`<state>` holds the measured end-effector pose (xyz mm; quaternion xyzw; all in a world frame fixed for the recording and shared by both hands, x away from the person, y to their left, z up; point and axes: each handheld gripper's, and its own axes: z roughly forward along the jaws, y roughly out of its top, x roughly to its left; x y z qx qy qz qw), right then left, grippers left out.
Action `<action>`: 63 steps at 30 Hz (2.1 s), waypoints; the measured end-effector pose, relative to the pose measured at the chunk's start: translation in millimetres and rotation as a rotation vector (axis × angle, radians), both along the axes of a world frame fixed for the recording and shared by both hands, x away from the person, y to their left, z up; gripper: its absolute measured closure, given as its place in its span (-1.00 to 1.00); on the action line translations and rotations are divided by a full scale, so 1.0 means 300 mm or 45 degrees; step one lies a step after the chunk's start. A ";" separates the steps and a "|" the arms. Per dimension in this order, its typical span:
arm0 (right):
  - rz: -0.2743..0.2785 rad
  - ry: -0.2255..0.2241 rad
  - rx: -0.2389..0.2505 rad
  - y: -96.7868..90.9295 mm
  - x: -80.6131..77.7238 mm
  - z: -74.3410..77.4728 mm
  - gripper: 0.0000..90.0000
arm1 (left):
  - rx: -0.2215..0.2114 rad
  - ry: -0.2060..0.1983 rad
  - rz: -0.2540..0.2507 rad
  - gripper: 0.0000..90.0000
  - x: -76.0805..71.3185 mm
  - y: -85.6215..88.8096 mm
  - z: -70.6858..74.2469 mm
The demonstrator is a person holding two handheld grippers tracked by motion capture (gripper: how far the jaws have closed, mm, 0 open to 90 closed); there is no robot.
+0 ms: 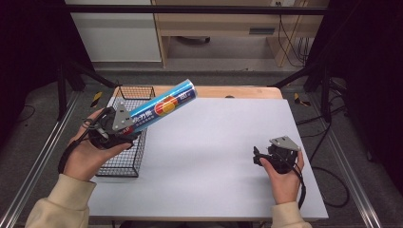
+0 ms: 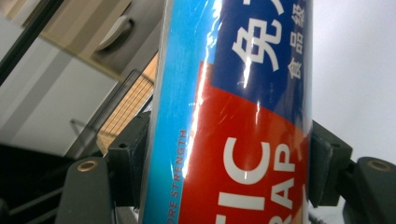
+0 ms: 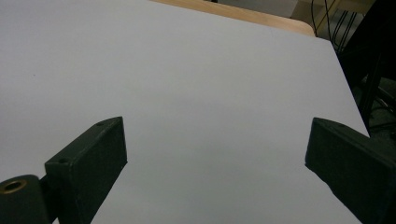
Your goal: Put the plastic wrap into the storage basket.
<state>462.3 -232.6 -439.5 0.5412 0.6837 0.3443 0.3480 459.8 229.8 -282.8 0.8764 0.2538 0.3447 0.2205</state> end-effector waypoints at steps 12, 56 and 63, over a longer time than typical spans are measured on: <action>-0.009 -0.017 0.009 -0.008 0.000 -0.003 -0.86 | 0.294 -0.141 -0.028 -0.33 -0.013 0.045 0.071; -0.020 -0.031 0.021 -0.014 -0.014 -0.001 -0.85 | 0.407 -0.040 0.092 -0.32 0.009 0.051 0.009; 0.008 -0.058 0.057 -0.010 -0.026 0.002 -0.87 | 0.434 -0.013 0.060 -0.32 0.021 0.068 -0.004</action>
